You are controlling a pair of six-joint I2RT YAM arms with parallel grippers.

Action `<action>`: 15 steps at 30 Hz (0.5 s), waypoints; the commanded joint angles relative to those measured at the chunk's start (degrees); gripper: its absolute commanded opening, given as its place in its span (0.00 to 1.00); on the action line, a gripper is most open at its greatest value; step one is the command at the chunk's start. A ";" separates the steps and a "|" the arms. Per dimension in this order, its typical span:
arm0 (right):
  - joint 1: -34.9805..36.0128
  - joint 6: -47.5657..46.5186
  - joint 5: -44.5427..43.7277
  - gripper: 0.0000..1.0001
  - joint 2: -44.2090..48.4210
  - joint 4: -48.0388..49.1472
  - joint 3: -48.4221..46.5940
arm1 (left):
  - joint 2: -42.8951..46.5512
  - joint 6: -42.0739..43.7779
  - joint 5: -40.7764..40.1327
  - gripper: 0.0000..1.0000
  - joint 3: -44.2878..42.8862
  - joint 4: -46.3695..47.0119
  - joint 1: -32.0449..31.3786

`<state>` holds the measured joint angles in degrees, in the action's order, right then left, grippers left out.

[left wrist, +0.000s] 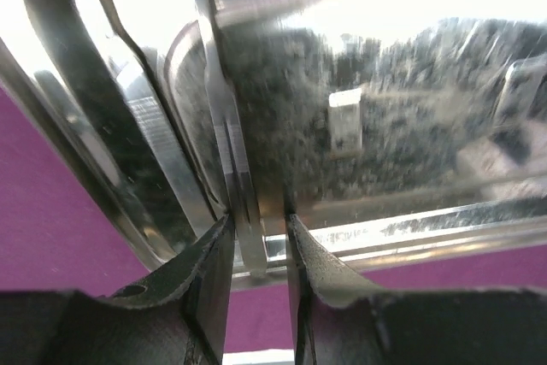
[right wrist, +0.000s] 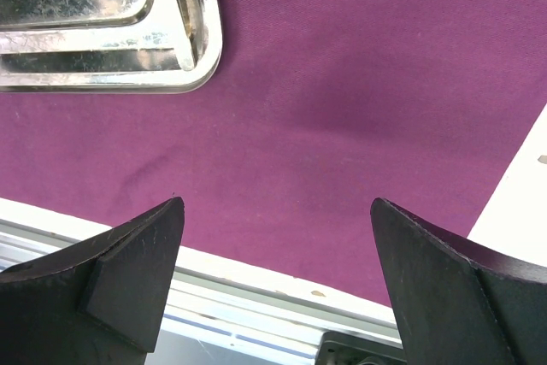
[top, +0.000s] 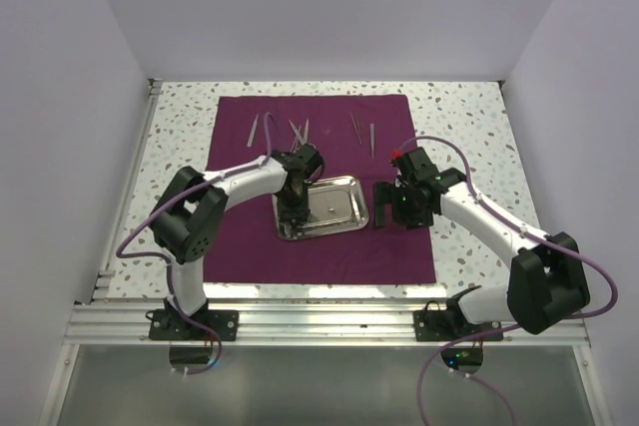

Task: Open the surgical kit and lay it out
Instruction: Pick up the medical item from the container.

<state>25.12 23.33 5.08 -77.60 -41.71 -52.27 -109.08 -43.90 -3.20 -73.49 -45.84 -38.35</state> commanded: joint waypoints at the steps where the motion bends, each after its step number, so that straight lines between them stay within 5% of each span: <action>1: -0.08 -0.39 -0.42 0.95 2.10 -0.21 0.67 | -0.08 -0.83 0.12 0.33 3.88 -0.30 -1.64; 10: -0.16 -0.22 0.10 0.95 2.46 0.49 1.47 | -0.08 -1.19 0.39 0.31 5.99 0.14 -1.91; 13: -0.16 -0.22 0.19 0.95 2.37 0.67 1.56 | -1.31 -0.49 -0.14 0.19 6.35 0.93 -1.91; 15: -0.08 -0.22 0.19 0.95 2.28 0.76 1.47 | -2.71 -0.14 -0.22 0.02 5.74 1.02 -1.91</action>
<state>25.12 23.33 5.10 -76.62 -41.56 -51.07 -107.37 -44.34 -2.72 -70.28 -45.50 -39.90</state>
